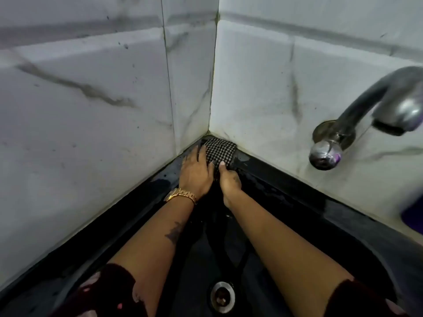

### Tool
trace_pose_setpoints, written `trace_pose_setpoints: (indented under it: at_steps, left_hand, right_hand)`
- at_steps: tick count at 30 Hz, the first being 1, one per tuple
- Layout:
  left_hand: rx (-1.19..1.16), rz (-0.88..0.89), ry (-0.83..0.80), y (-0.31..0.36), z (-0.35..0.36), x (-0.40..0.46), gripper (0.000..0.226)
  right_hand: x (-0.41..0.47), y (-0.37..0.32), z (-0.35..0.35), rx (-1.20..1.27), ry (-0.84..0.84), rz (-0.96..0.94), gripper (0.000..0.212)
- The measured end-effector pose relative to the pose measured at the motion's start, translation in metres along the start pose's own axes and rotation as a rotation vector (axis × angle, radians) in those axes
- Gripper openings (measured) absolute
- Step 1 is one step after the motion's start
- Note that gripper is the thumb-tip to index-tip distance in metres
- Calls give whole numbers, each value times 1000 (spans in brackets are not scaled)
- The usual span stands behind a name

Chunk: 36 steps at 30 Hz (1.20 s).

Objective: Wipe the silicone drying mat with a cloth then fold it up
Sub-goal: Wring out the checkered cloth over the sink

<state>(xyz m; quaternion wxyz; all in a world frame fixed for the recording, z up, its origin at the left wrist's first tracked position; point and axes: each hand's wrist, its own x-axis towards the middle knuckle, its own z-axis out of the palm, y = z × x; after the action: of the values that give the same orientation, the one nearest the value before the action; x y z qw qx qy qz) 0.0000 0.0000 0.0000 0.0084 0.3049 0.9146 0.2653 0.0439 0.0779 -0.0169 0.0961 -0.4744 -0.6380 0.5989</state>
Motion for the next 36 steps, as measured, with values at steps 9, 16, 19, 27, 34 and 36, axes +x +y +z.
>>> trace_pose_setpoints:
  at_steps: [9,16,19,27,34,36]
  left_hand:
    - [29,18,80,-6,19,14,48]
    - [-289,-13,178,23,6,2,45]
    - [-427,-80,184,37,-2,-13,45]
    - [-626,-249,-28,65,-17,-75,51]
    - [-1084,-363,-185,108,-55,-151,33]
    - [-1225,-382,-198,124,-62,-179,23]
  right_hand:
    - [21,-2,13,309,-70,86,58]
    - [1,-6,-10,462,-220,-145,10]
    - [-16,-9,-31,530,-312,-200,11]
    - [-89,1,-99,447,-376,-243,18]
    - [-179,28,-158,474,-388,-275,22]
    - [-208,40,-176,499,-377,-280,24]
